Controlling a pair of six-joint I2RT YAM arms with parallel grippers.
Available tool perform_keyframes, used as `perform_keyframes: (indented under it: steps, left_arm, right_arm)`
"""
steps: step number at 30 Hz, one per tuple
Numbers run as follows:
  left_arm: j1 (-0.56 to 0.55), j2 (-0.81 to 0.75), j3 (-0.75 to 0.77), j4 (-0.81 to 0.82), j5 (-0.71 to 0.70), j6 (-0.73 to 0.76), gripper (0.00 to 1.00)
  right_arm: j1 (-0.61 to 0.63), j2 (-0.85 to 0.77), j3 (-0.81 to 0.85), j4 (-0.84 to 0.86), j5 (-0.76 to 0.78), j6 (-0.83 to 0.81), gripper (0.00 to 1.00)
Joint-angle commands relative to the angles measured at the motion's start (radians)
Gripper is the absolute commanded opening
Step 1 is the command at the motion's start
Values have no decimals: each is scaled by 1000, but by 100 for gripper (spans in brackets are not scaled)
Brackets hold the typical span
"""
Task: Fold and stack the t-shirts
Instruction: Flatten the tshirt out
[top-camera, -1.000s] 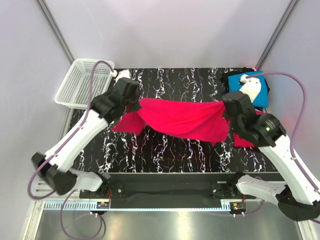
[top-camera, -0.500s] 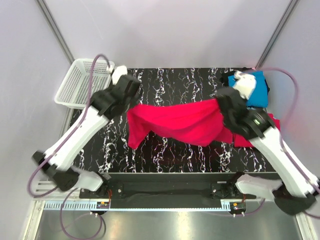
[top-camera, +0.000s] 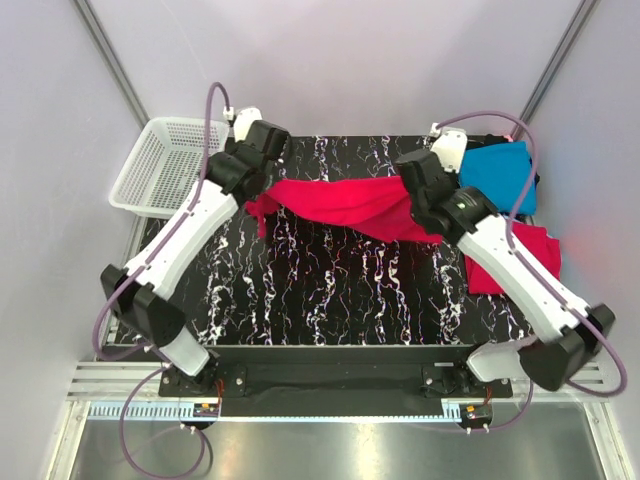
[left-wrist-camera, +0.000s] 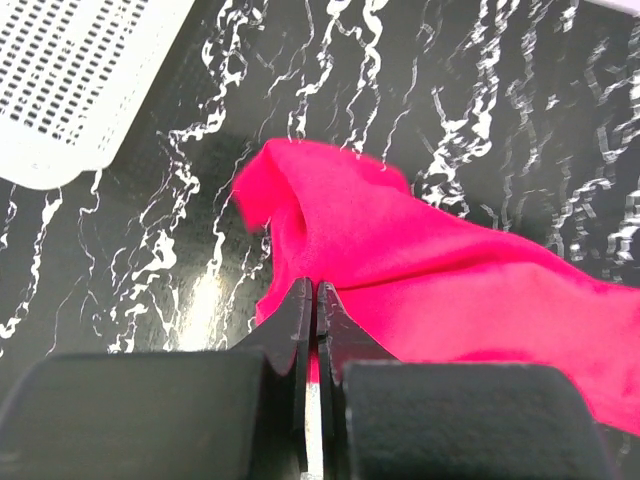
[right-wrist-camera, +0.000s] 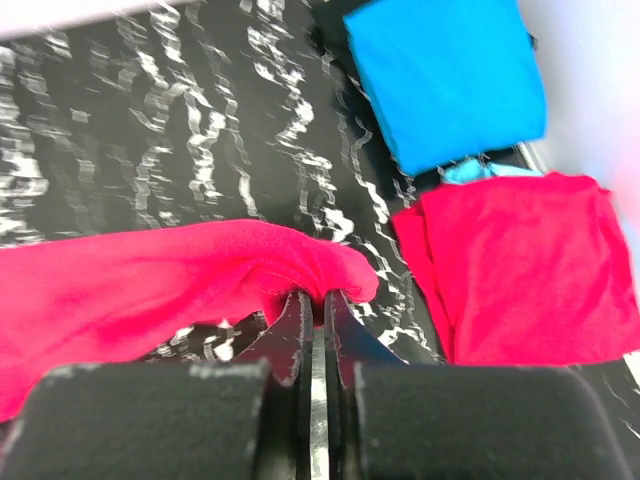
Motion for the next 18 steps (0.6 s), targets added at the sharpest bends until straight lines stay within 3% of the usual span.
perform_keyframes:
  steps: [1,10,14,18]
  left_arm:
    - [4,-142,22,57,55,43,0]
    - [-20,-441,9,-14,155,143,0]
    - [-20,-429,81,-49,135,161,0]
    - [-1,-299,123,-51,92,145,6]
  right_arm:
    - [-7,-138,58,37,-49,-55,0]
    - [-5,-342,132,-82,-154,-143,0]
    - [-5,-356,153,-81,-126,-154,0]
    - [-5,-272,136,-30,-79,-166,0]
